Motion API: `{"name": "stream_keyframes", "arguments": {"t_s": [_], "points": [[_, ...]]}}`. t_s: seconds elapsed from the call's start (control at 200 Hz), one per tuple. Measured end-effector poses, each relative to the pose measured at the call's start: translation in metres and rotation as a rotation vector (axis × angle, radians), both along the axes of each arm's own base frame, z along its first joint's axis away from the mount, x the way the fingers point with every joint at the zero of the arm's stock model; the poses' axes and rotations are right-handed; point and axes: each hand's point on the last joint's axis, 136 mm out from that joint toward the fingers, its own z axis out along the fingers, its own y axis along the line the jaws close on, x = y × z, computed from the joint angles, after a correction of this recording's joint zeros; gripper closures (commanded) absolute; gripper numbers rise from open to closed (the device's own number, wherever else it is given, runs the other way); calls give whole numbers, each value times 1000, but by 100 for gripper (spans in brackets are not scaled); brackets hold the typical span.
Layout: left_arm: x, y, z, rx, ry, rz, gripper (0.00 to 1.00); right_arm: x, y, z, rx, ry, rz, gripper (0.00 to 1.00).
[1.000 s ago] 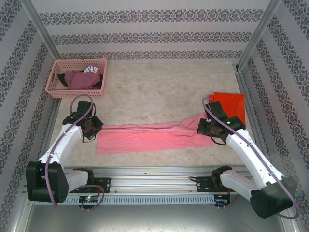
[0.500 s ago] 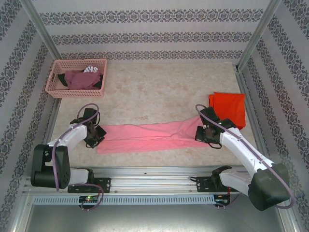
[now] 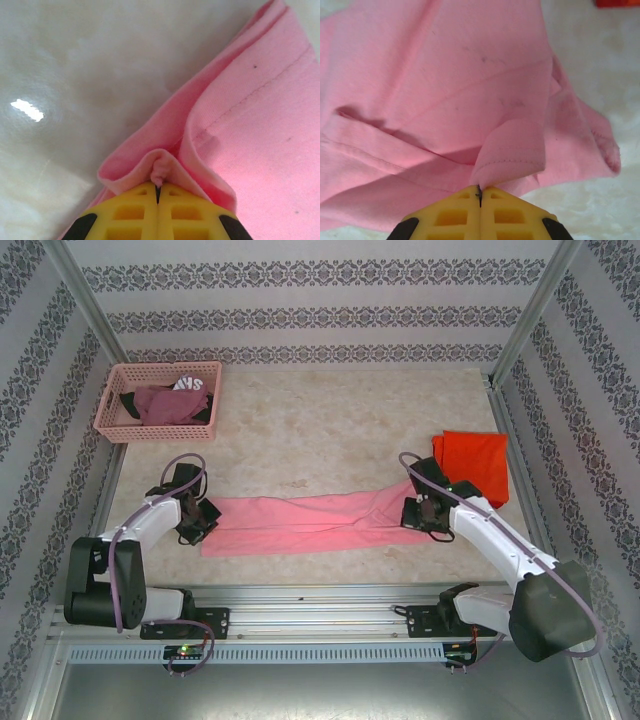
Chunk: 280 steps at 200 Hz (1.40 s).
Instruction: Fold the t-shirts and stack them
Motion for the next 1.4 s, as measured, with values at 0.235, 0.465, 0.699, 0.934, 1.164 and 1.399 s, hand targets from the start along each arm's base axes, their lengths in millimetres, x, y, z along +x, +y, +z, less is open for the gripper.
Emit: {"name": "stream_keyframes", "arguments": {"t_s": [0.235, 0.465, 0.699, 0.934, 1.164, 1.399], "points": [[-2, -3, 20, -20, -59, -4, 100, 19, 5, 23, 9, -73, 21, 100], [-6, -4, 24, -26, -89, -4, 100, 24, 6, 11, -1, -40, 22, 100], [-22, -11, 4, -67, -5, 1, 100, 26, 7, 0, -4, -30, 22, 100], [23, -13, 54, -73, -143, -18, 100, 28, 10, -2, 6, -31, 33, 100], [16, -13, 46, -70, -122, -28, 100, 32, 7, -1, 6, -43, 29, 97], [-26, -11, 4, -64, 22, -5, 50, 37, 9, 2, 12, -68, 41, 67]]}}
